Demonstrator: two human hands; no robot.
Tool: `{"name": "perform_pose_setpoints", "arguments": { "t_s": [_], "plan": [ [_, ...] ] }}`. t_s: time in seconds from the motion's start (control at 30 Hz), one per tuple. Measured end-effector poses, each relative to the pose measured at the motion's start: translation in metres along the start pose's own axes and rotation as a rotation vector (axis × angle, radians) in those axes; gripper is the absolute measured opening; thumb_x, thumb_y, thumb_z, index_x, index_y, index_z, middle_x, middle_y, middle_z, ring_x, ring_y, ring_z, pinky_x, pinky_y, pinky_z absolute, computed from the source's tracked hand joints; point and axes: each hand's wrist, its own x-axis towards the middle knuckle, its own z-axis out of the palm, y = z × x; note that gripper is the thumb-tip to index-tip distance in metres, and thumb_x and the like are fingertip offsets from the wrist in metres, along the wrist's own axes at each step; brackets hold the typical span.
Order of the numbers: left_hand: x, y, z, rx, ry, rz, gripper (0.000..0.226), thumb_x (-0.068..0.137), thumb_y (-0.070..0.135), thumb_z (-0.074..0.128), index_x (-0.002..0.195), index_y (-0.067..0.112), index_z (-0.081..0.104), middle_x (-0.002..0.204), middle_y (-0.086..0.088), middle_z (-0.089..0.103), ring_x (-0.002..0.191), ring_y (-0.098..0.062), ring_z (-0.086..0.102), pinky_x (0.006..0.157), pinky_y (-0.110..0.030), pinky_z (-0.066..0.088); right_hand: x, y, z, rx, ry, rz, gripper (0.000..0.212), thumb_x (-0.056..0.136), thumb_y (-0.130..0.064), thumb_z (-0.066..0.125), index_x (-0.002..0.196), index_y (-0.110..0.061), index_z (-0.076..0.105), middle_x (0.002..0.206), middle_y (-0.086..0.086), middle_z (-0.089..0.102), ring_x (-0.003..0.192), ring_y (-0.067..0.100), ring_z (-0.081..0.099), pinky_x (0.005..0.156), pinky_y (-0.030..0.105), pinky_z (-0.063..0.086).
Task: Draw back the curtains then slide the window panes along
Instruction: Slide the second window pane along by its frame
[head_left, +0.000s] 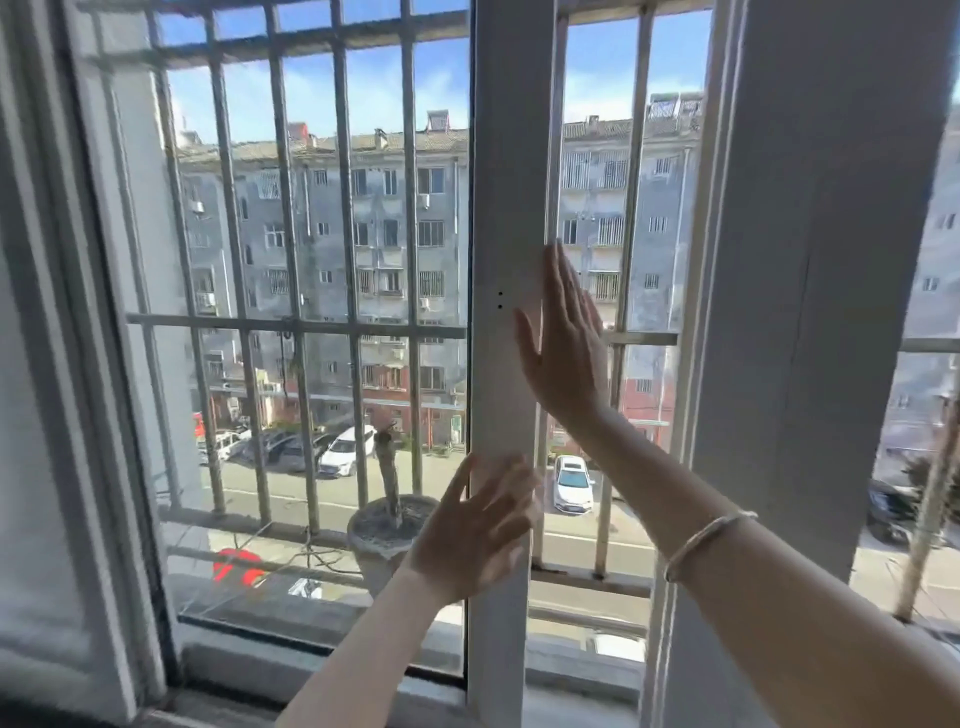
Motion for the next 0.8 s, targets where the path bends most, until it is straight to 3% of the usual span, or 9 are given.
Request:
{"name": "perform_pose_setpoints", "arguments": {
  "t_s": [0.2,0.33,0.5,0.67,0.8],
  "plan": [
    [-0.02,-0.022,-0.003,0.097,-0.053,-0.033,0.058,0.07,0.055,0.06,0.116,0.026,0.04,0.14,0.002,0.044,0.13,-0.022,0.031,0.101,-0.048,0.027,0.013,-0.019,0.028,0.054,-0.031,-0.053,0.059,0.093,-0.02,0.044,0.141,-0.002,0.016,0.151,0.015,0.021,0.14,0.024,0.021,0.113,0.035,0.018],
    [-0.035,-0.037,0.0,0.101,-0.09,-0.057,0.052,0.067,0.054,0.062,0.111,0.03,0.051,0.138,0.001,0.027,0.128,-0.021,0.028,0.101,-0.043,0.027,0.014,-0.035,0.052,0.128,-0.027,-0.042,0.062,0.091,-0.021,0.047,0.142,-0.003,0.015,0.151,0.014,0.021,0.14,0.027,0.02,0.113,0.037,0.019],
    [-0.059,-0.056,0.003,0.123,-0.205,-0.142,0.051,0.069,0.052,0.059,0.115,0.032,0.053,0.141,0.003,0.024,0.13,-0.017,0.027,0.102,-0.048,0.039,0.019,-0.053,0.083,0.188,-0.047,-0.064,0.067,0.09,-0.024,0.049,0.142,-0.005,0.013,0.151,0.013,0.021,0.14,0.027,0.018,0.113,0.039,0.016],
    [-0.085,-0.072,0.005,0.181,-0.308,-0.224,0.061,0.071,0.055,0.056,0.123,0.028,0.042,0.145,0.002,0.017,0.13,-0.017,0.024,0.105,-0.047,0.016,0.024,-0.074,0.117,0.257,-0.106,-0.091,0.068,0.091,-0.03,0.047,0.144,-0.01,0.008,0.154,0.008,0.016,0.142,0.024,0.012,0.116,0.04,0.016],
    [-0.103,-0.091,0.008,0.204,-0.424,-0.364,0.071,0.074,0.058,0.047,0.132,0.02,0.032,0.152,-0.014,-0.024,0.134,-0.016,0.021,0.108,-0.048,0.007,0.033,-0.096,0.15,0.32,-0.135,-0.118,0.067,0.091,-0.032,0.046,0.144,-0.012,0.009,0.154,0.005,0.015,0.142,0.023,0.009,0.115,0.037,0.015]
  ]
}}
